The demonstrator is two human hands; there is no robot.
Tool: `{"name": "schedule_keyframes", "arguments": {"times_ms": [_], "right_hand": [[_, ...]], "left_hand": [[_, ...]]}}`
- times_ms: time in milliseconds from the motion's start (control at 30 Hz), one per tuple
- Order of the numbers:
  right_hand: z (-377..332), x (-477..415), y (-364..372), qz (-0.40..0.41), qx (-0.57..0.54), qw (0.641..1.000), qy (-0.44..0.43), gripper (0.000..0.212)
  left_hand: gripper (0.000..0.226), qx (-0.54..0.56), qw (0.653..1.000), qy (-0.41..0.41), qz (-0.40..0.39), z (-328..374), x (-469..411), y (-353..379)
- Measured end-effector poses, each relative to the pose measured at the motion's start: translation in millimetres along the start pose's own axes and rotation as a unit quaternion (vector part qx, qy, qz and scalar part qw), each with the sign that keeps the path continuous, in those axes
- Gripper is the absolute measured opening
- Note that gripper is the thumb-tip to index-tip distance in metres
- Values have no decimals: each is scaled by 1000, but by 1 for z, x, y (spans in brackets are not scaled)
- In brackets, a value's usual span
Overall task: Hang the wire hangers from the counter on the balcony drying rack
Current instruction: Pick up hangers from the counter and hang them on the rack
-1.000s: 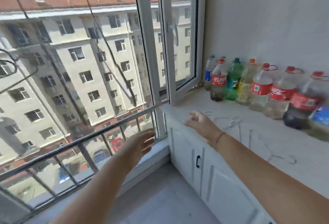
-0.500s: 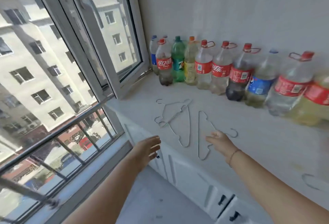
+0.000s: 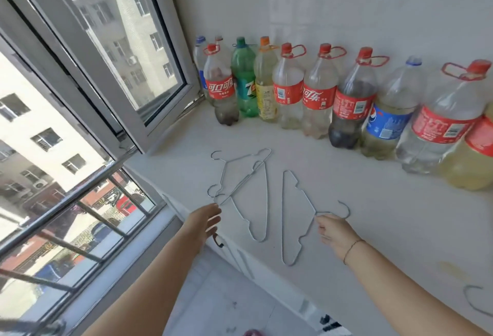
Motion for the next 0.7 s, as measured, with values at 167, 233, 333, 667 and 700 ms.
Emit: {"name": "schedule_keyframes", "arguments": {"times_ms": [167, 233, 333, 667, 700], "right_hand": [[-12, -28, 10, 18, -42, 999, 12, 34], [-14, -34, 14, 28, -50, 998, 18, 33], [-10, -41, 20, 46, -72, 996, 39, 27], [-7, -50, 22, 176, -118, 977, 34, 29], [-8, -49, 24, 173, -125, 976, 39, 32]], "left_hand": [[13, -62, 997, 35, 19, 28, -67, 10], [14, -90, 994, 50, 23, 33, -92, 15], [18, -143, 988, 56, 21, 32, -128, 23], [19, -356, 931, 75, 23, 35, -213, 37], [15, -381, 921, 76, 18, 35, -215, 40]]}}
Point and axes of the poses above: each hand's wrist, its own x-axis away from the middle knuckle, its own y-axis out of the palm, z = x × y, the point moved 2 cm from there along -x, towards the middle knuckle, and after that the axes turned 9 degrees about y, right-handed, at the moved point
